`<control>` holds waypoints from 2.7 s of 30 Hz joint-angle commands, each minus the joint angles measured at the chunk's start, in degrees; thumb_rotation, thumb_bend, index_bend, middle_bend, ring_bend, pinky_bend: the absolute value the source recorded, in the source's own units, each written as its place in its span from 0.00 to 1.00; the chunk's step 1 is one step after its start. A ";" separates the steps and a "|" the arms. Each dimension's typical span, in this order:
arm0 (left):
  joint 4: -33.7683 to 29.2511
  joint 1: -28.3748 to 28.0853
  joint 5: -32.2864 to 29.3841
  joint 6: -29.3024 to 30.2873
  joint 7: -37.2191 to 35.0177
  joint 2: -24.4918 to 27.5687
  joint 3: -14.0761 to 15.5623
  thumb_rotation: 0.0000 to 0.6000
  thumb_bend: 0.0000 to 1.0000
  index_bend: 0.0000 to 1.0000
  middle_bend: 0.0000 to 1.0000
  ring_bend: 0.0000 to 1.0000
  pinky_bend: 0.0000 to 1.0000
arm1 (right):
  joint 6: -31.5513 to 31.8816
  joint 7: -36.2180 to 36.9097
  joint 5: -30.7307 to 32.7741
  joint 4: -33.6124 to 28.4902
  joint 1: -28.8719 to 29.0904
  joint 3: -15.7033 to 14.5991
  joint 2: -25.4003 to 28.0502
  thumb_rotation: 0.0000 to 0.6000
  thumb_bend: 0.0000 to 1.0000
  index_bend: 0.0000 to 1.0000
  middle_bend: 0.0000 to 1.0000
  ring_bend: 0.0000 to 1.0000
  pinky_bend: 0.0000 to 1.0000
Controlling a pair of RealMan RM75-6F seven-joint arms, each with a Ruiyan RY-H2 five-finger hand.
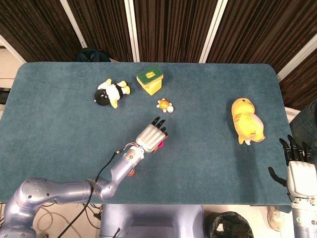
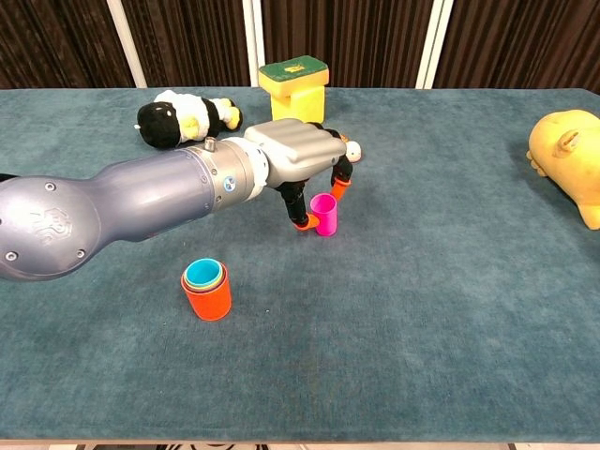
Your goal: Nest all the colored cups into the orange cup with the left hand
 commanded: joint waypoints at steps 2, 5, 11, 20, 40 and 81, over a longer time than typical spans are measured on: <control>-0.97 0.05 0.23 0.52 -0.02 0.56 -0.47 1.00 0.29 0.49 0.31 0.05 0.07 | 0.02 -0.04 -0.03 0.04 0.00 -0.01 0.00 1.00 0.31 0.12 0.04 0.15 0.00; -3.68 0.10 0.86 1.69 -0.08 2.37 -1.52 1.00 0.29 0.49 0.31 0.05 0.07 | -0.05 -0.03 0.03 0.10 0.03 0.02 -0.03 1.00 0.31 0.12 0.04 0.15 0.00; -13.40 0.95 0.52 3.56 0.40 9.08 -3.42 1.00 0.29 0.50 0.32 0.05 0.08 | 0.01 -0.19 -0.15 0.22 0.07 -0.01 -0.10 1.00 0.31 0.12 0.04 0.15 0.00; -34.77 2.95 -2.59 3.54 5.33 26.46 -1.12 1.00 0.29 0.50 0.31 0.05 0.08 | 0.30 -0.98 -1.14 0.08 0.16 -0.42 -0.21 1.00 0.31 0.12 0.04 0.15 0.00; -46.89 11.94 10.82 -0.43 -5.57 43.98 8.21 1.00 0.29 0.50 0.31 0.05 0.08 | 0.51 -1.11 -1.29 -0.04 0.16 -0.39 -0.29 1.00 0.31 0.12 0.04 0.15 0.00; -35.86 14.89 22.31 -2.35 -13.77 34.08 10.43 1.00 0.29 0.51 0.31 0.05 0.08 | 0.38 -0.89 -1.00 0.14 0.19 -0.23 -0.24 1.00 0.31 0.12 0.04 0.15 0.00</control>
